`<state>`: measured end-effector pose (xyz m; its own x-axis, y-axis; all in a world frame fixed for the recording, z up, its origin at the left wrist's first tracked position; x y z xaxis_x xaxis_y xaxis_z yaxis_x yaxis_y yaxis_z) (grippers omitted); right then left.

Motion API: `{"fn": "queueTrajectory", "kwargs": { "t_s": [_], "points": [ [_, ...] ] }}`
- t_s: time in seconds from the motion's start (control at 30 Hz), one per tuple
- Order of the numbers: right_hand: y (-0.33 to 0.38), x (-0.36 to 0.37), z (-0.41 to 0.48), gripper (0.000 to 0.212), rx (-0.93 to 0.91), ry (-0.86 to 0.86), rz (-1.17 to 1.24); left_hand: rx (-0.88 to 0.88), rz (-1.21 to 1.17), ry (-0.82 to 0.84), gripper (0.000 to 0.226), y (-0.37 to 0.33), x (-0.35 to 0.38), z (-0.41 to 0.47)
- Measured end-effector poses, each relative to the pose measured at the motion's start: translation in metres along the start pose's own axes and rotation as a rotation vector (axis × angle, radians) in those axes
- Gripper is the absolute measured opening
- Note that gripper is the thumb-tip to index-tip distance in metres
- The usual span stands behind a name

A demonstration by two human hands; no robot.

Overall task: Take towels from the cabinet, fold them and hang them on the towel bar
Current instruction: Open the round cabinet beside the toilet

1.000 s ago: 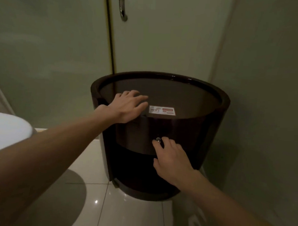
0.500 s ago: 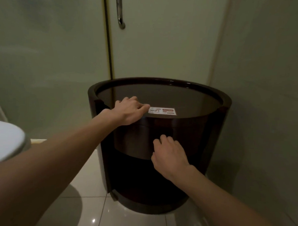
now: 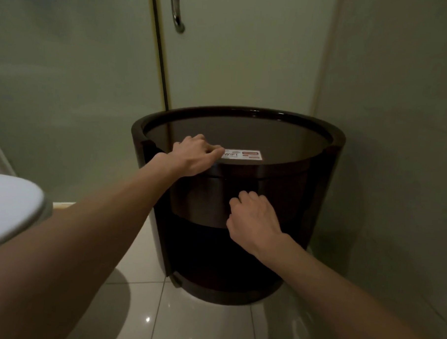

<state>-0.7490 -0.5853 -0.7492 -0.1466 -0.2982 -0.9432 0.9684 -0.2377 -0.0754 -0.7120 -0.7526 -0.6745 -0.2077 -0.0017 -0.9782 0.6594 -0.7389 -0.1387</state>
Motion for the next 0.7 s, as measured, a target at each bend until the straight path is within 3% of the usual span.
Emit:
{"fn": "queueTrajectory", "kwargs": {
  "t_s": [0.7],
  "points": [
    [0.014,-0.014,-0.048,0.016,-0.132,-0.115,0.047,-0.024,0.003,-0.018,0.052,0.000,0.002,0.004]
  ]
}}
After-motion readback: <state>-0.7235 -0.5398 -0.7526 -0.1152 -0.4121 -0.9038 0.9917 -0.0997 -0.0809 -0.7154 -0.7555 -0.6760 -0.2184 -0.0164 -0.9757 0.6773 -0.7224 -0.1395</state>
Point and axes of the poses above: each hand's wrist, its own z-axis towards the middle knuckle, its own x-axis out of the palm, y = z × x, the point moved 3 cm from there along z, towards the middle knuckle, and after that the axes turned 6 degrees about -x, right-handed, at the moved point
